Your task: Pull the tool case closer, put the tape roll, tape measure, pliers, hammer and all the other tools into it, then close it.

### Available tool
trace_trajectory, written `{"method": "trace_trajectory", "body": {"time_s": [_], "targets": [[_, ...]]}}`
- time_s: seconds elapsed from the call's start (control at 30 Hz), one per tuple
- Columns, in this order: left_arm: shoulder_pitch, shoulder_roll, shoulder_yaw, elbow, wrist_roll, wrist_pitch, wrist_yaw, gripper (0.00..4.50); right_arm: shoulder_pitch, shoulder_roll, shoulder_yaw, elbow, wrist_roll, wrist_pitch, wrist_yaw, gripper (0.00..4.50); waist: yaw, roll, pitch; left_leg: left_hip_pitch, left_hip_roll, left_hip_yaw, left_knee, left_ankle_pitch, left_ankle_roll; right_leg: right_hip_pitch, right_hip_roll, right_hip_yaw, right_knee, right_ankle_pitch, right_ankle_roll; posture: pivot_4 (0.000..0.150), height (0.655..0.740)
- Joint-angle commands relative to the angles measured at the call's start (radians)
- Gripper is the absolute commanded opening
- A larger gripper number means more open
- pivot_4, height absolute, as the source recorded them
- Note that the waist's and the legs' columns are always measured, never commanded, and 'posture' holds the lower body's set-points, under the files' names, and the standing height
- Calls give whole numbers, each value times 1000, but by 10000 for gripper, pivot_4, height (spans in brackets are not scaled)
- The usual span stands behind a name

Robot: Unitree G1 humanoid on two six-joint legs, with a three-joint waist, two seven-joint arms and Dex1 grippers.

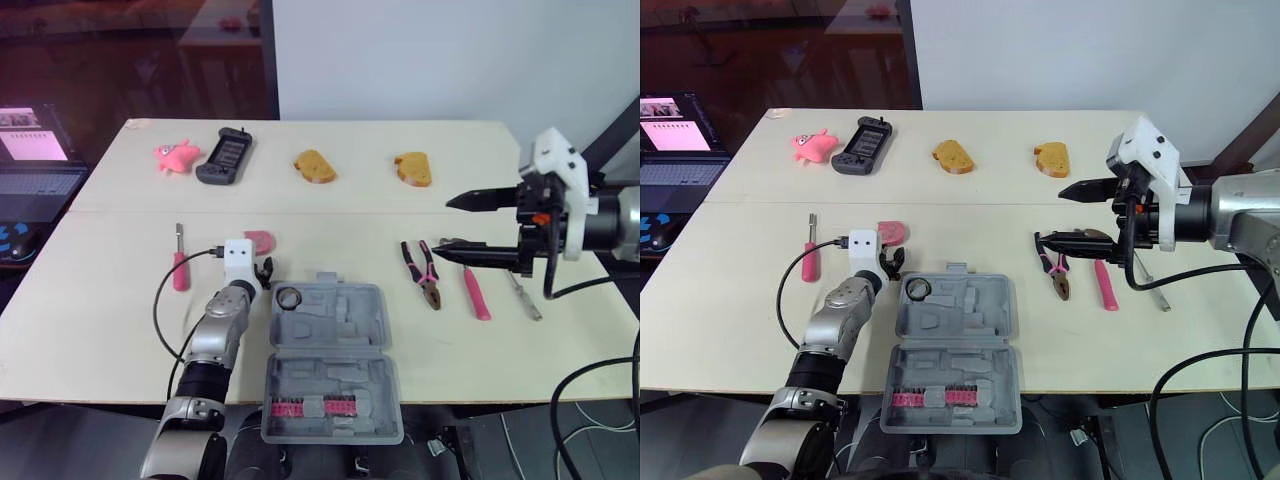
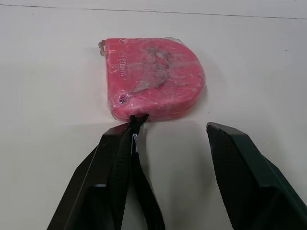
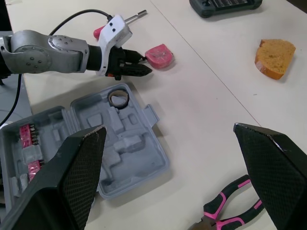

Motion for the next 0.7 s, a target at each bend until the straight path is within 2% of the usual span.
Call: {"method": "trace_trajectory", "body": {"time_s": [0.03,0.1,0.13,0.37,0.53,0.7], "targets": [[-26,1,23,7,-11,-27,-4,12274,-3,-12,-38,-22,-3,-20,-10,45000,0,0,0,0,0,0,0,0,0,0,0,0,0,0,0,1500,7188],[-31,2,30,16,-14,-32,-5,1237,3,-11,-35,-23,-6,-26,-13,45000,1,0,0,0,0,0,0,0,0,0,0,0,0,0,0,1500,7188],[-30,6,30,14,-11,-30,-11,548,10,-11,-33,-25,-10,-31,-13,45000,1,0,0,0,0,0,0,0,0,0,0,0,0,0,0,1500,7188],[27,37,33,-71,-22,12,-64,548,22,13,-15,-25,-19,-54,-23,45000,-1,0,0,0,0,0,0,0,0,0,0,0,0,0,0,1500,7188],[191,93,-11,-277,-26,93,-144,548,30,68,19,-21,-29,-84,-38,45000,-5,0,0,0,1,0,-1,0,0,-1,1,0,0,0,0,1500,7188],[401,204,-1,-508,-63,208,-237,548,23,142,83,-13,-52,-131,-34,45000,-8,1,0,0,1,0,-1,0,0,-1,1,0,0,0,0,1500,7188]]}}
